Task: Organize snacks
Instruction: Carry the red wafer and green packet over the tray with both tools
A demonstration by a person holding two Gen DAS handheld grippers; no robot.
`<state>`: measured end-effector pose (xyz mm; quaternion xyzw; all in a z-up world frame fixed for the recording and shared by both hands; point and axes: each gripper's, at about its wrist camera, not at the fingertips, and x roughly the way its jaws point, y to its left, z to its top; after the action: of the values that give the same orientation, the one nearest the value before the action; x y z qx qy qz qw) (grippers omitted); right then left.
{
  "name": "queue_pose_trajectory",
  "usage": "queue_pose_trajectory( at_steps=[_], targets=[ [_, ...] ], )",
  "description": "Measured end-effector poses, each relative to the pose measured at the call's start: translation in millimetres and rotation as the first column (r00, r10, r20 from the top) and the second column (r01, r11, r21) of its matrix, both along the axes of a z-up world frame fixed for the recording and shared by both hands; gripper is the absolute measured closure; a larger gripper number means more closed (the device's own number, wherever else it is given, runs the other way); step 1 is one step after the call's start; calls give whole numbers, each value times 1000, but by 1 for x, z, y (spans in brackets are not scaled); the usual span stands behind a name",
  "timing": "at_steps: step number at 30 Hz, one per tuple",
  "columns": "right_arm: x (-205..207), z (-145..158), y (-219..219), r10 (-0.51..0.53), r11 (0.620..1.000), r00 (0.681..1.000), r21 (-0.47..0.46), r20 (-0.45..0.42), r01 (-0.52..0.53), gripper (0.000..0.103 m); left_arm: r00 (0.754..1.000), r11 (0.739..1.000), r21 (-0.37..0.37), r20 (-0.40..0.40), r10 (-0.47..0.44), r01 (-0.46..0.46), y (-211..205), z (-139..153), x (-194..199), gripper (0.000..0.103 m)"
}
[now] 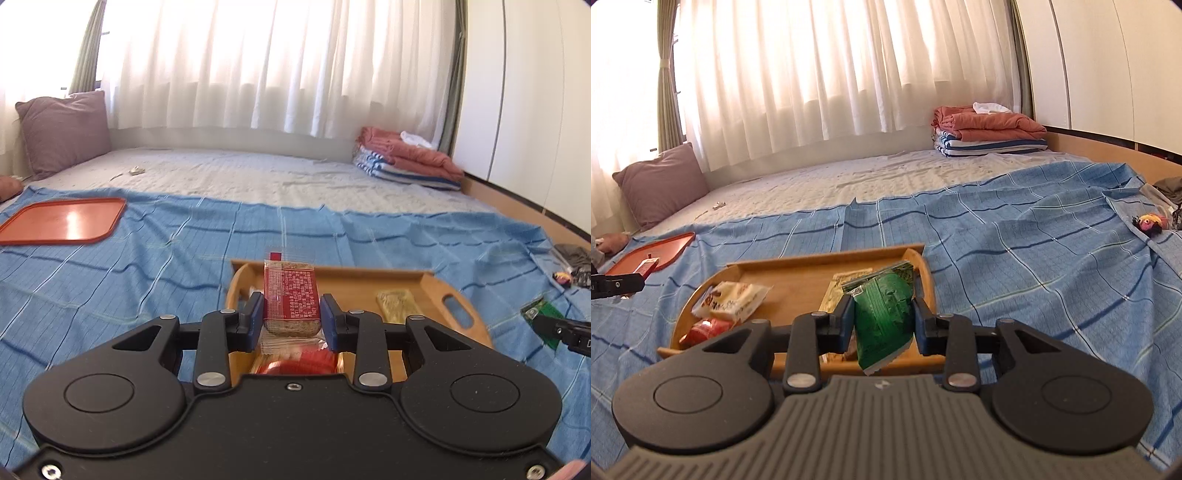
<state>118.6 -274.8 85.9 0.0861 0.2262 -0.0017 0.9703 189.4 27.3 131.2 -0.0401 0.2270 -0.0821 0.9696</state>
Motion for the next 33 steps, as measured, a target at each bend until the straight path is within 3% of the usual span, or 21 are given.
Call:
queue_pose_trajectory(
  at_steps=[6,16,22,33],
  targets=[
    [40,-1,-6,16,999,998,34,-55,-14,66,999,999,-32,-41,-35,34,-8,1,62,72],
    [100,-21,-11,26,997,984,83,-174,-11,66,974,999,42,-223,39,-30,-25,-29,178,72],
    [120,-33,-11,40,996,975,84,-218,-22,66,964,996,58,-257,73,-60,-29,-54,208,72],
    [145,-55,-2,54,998,965,52,-259,-41,66,949,996,53,-305,85,-72,-26,-86,229,72]
  ],
)
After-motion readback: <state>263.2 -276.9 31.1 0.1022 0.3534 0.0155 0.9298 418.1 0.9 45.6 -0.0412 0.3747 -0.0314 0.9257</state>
